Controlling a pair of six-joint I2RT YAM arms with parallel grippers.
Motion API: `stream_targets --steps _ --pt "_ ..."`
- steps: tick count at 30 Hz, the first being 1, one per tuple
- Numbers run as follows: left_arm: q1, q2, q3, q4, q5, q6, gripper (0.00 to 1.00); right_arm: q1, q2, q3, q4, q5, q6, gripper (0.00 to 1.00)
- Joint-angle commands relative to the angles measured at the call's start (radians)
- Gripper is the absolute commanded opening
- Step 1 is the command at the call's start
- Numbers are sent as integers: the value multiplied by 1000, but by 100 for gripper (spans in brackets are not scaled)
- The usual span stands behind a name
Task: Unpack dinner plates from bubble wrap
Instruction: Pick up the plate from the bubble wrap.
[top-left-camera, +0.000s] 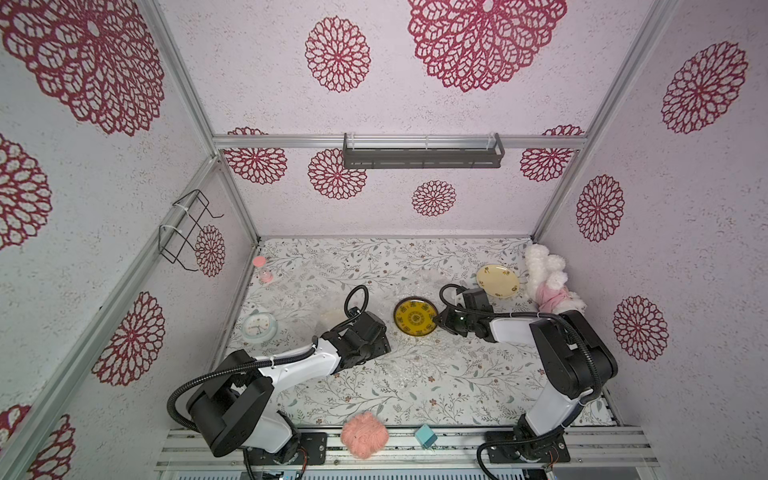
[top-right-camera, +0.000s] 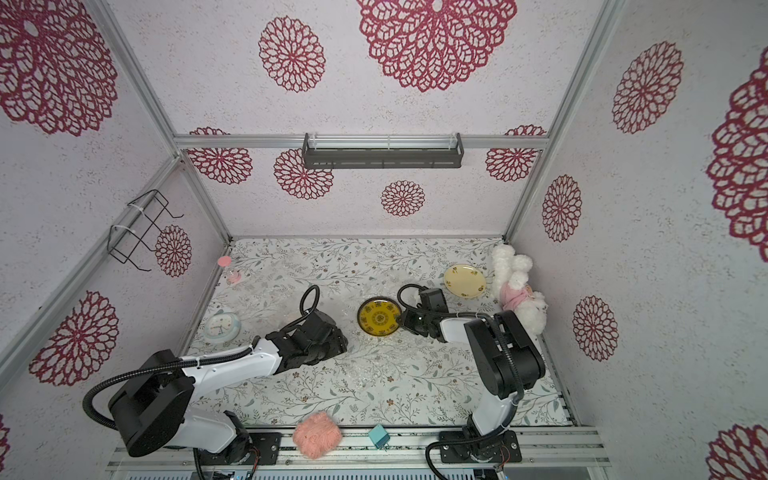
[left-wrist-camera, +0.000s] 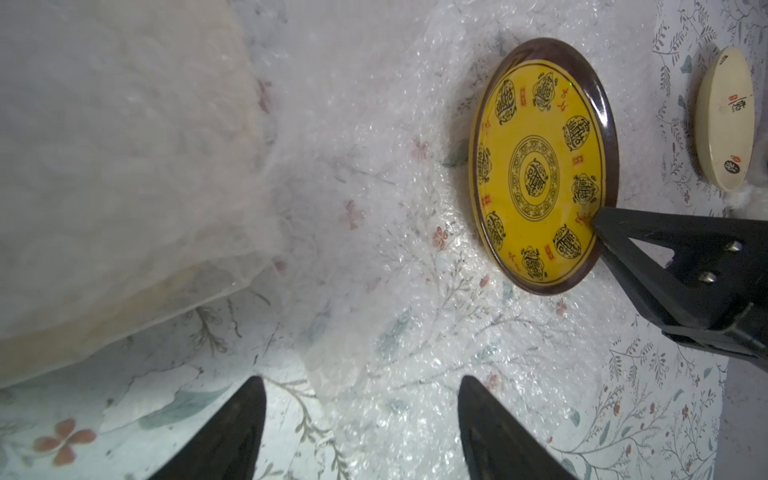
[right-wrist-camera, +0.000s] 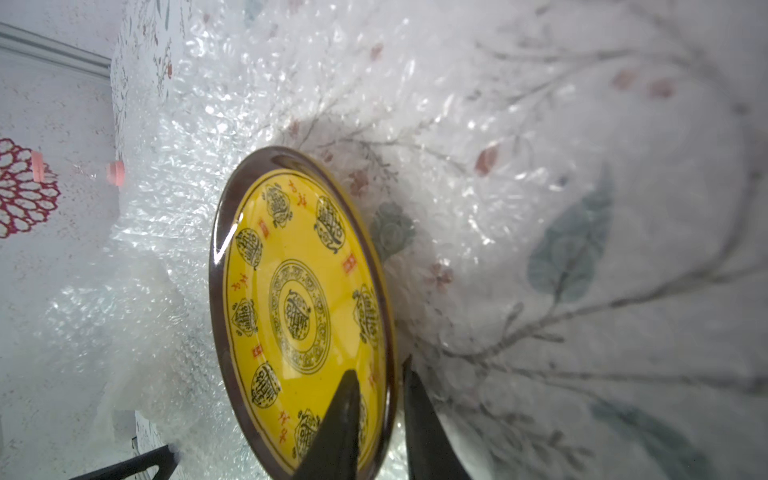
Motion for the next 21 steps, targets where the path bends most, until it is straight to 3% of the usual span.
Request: stream_targets --steps 1,16,21 --pt "9 -7 -10 19 -7 -10 75 6 -7 -4 38 37 24 20" --pt "9 1 -21 42 6 -31 76 16 -1 -32 68 76 47 20" --pt "9 -7 -15 36 6 -25 77 19 -7 -35 70 91 49 14"
